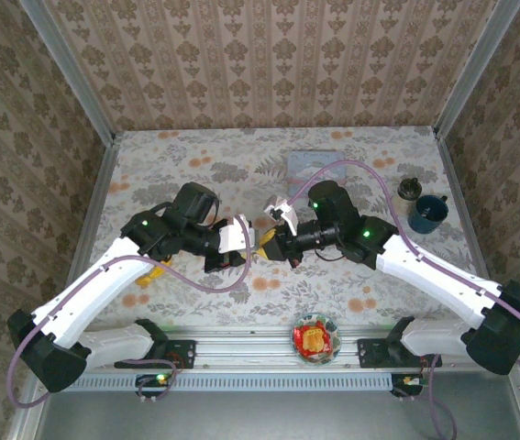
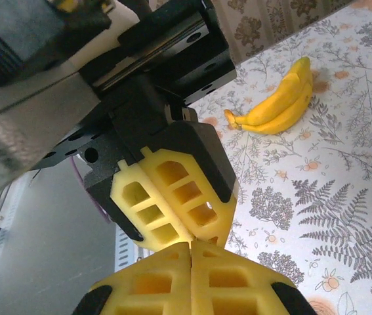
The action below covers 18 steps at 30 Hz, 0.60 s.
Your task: Unlock a padlock with a key
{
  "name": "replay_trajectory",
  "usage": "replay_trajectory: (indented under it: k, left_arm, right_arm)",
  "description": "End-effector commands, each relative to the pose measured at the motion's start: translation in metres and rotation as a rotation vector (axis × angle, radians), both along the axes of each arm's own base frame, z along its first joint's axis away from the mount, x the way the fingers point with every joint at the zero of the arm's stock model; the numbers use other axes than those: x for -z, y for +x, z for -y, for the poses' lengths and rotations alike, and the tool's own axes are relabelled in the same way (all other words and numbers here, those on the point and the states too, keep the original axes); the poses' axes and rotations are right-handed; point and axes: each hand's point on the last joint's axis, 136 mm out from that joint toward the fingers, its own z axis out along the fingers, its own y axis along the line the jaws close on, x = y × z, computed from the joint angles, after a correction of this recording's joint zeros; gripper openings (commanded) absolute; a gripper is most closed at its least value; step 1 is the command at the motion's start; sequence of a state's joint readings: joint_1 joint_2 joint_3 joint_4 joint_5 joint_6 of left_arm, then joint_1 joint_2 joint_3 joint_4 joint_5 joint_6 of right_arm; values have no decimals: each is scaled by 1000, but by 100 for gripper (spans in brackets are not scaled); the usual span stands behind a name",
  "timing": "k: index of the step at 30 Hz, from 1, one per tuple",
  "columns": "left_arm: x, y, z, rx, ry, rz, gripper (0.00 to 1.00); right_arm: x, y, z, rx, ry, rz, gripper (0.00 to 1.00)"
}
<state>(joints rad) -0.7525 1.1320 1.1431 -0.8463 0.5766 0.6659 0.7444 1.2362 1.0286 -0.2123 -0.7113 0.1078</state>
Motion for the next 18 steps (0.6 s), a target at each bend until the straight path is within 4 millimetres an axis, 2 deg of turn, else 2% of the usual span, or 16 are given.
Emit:
replay_trajectory:
  k: [1,3,4,5,7,8,10,14,18]
  left_arm:
    - [-12,-3,4,4,-54,19,0]
    - [-15,-3,4,-1,-71,22,0]
    - [-16,-2,5,-6,-79,22,4]
    - [-18,-2,5,-13,-89,25,14]
    - [-21,-1,6,-28,-109,25,42]
    - [-23,-1,6,-39,-122,24,50]
    - [-30,2,7,-74,-157,25,57]
    - [-58,17,6,-218,-302,36,67]
    - [-86,42,-3,-417,-502,-64,62]
  right_arm:
    - [5,-5,4,0,-20,-9,0]
    - [5,-3,4,16,-12,-5,0]
    - [6,-1,5,32,-6,-2,0]
    - [5,2,6,56,0,7,0]
    - [4,9,9,109,13,29,0]
    - [3,13,12,140,25,41,0]
    - [-2,20,17,196,63,58,0]
    - [-8,35,33,314,148,60,0]
    - [-19,45,43,388,270,38,0]
